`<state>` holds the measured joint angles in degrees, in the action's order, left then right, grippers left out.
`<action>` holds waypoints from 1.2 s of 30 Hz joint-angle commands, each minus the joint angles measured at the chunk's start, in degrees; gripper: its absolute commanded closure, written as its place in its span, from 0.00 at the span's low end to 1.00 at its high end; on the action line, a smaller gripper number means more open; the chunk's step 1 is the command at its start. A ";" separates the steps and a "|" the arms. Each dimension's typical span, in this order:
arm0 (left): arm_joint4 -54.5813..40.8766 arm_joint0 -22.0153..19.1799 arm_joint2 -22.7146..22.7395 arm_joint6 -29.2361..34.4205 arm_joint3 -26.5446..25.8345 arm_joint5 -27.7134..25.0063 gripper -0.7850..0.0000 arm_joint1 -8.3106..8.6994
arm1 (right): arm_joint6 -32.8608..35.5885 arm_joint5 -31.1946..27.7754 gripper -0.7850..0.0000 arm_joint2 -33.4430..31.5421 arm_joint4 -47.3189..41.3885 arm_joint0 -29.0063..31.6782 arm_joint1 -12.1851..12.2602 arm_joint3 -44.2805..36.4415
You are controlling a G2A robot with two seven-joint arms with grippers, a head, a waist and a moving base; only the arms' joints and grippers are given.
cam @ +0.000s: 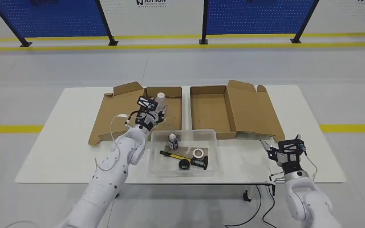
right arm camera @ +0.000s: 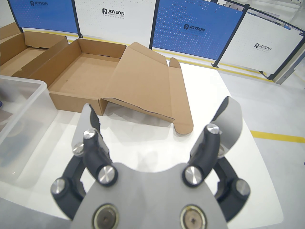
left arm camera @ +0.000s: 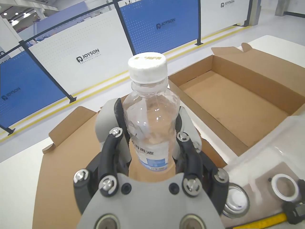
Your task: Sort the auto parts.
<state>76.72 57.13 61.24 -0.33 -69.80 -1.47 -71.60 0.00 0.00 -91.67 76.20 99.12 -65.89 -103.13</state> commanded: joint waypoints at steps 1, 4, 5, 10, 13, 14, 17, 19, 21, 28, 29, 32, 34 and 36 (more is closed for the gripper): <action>0.54 -1.37 -0.79 -0.65 3.16 0.76 1.00 -0.43 | 0.00 0.00 0.00 0.00 0.00 0.00 0.00 0.00; -0.25 -3.32 -1.55 -1.75 7.27 1.23 1.00 -1.13 | 0.00 0.00 0.00 0.00 0.00 0.00 0.00 0.00; -0.19 -3.92 -1.87 -2.04 8.57 1.36 1.00 -1.34 | 0.00 0.00 0.00 0.00 0.00 0.00 0.00 0.00; -0.48 -6.52 -3.16 -3.93 14.81 1.76 1.00 -2.41 | 0.00 0.00 0.00 0.00 0.00 0.00 0.00 0.00; -1.15 -7.87 -3.62 -5.12 17.79 1.68 1.00 -3.02 | 0.00 0.00 0.00 0.00 0.00 0.00 0.00 0.00; -1.16 -8.28 -3.79 -5.61 18.76 1.63 1.00 -3.19 | 0.00 0.00 0.00 0.00 0.00 0.00 0.00 0.00; -1.09 -9.51 -4.17 -5.91 21.84 2.86 1.00 -3.74 | 0.00 0.00 0.00 0.00 0.00 0.00 0.00 0.00; -2.01 -10.07 -4.21 -6.04 23.15 3.64 1.00 -4.17 | 0.00 0.00 0.00 0.00 0.00 0.00 0.00 0.00; -2.58 -10.49 -4.32 -6.47 24.17 3.64 0.32 -4.51 | 0.00 0.00 0.00 0.00 0.00 0.00 0.00 0.00; -2.05 -11.64 -4.46 -6.79 27.17 3.97 0.00 -5.13 | 0.00 0.00 0.00 0.00 0.00 0.00 0.00 0.00; -2.06 -11.67 -4.43 -6.70 27.11 4.16 0.00 -5.21 | 0.00 0.00 0.00 0.00 0.00 0.00 0.00 0.00; -0.26 -11.23 -4.59 -7.46 26.26 5.28 0.00 -5.23 | 0.00 0.00 0.00 0.00 0.00 0.00 0.00 0.00; 0.33 -10.56 -4.34 -7.76 25.13 6.10 0.00 -5.17 | 0.00 0.00 0.00 0.00 0.00 0.00 0.00 0.00; 0.66 -9.65 -3.80 -8.06 23.35 6.41 0.00 -4.99 | 0.00 0.00 0.00 0.00 0.00 0.00 0.00 0.00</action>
<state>77.17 46.98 57.15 -8.23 -45.47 4.77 -76.70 0.00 0.00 -91.67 76.20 99.12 -65.89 -103.13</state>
